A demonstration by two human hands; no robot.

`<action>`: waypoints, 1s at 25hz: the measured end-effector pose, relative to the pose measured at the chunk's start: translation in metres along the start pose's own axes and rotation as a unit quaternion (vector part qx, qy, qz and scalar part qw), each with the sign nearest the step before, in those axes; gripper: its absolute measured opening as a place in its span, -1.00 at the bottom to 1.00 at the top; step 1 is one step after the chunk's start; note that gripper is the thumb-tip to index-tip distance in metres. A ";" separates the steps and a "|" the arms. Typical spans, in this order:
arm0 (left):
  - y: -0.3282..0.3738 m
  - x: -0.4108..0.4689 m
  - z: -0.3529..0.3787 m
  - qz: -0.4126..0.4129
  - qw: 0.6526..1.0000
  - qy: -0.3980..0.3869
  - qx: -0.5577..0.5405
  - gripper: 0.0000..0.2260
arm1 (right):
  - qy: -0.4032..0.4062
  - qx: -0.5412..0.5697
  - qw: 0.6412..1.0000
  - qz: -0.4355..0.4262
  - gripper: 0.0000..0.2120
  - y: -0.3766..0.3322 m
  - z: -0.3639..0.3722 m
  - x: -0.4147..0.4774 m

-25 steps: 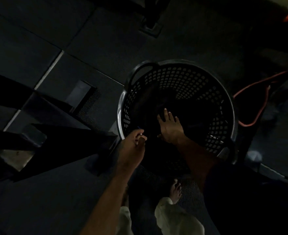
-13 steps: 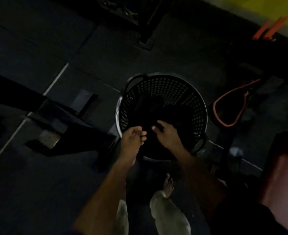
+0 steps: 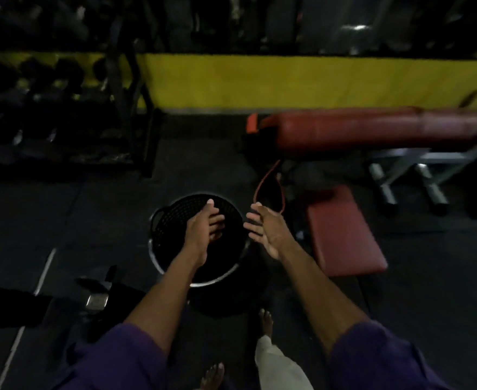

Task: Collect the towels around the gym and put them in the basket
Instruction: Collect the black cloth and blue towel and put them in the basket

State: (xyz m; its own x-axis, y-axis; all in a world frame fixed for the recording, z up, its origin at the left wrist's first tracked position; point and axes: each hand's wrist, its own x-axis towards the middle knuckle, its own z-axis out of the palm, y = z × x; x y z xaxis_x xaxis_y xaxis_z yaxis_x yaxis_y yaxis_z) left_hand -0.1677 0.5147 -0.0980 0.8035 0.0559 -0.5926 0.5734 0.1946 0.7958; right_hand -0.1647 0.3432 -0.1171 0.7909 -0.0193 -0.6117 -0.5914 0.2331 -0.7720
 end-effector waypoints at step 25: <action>-0.068 -0.290 0.642 0.068 0.836 -0.525 0.147 -0.49 | 0.393 0.246 0.842 -0.278 -0.49 -0.071 -0.598 -0.407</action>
State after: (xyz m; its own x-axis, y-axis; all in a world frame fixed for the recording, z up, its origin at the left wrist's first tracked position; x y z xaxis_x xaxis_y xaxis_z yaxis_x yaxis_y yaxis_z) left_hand -0.3372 -0.1440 0.0993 0.4738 -0.8619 -0.1807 0.3557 -0.0005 0.9346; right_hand -0.5388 -0.2466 0.0837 0.4612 -0.8499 -0.2548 0.1240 0.3461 -0.9300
